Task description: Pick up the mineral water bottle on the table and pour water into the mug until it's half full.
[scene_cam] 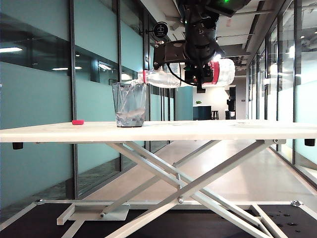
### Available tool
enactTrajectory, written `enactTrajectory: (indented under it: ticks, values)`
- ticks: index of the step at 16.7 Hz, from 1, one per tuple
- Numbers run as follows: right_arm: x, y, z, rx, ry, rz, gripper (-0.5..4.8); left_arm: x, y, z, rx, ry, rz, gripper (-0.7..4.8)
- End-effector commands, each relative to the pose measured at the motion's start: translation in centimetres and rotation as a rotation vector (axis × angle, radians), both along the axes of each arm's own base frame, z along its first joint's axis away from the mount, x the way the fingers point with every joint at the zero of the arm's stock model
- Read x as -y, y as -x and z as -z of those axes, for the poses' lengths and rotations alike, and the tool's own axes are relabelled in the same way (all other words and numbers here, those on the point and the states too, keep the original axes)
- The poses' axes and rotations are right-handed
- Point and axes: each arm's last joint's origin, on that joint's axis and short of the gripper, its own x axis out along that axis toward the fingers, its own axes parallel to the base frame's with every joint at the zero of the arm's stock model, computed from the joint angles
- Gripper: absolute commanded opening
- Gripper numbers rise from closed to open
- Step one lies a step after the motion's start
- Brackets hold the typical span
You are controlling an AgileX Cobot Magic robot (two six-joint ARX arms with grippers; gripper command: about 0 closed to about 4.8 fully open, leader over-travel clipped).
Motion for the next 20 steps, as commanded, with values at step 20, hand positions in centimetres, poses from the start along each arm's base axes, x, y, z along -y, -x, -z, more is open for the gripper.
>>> enactTrajectory:
  ticks: [20]
  values:
    - [-0.12,0.16,-1.5,0.092,-0.266,0.052,1.98,0.02,0.01,-0.11,0.022,-0.016,0.006,-0.05]
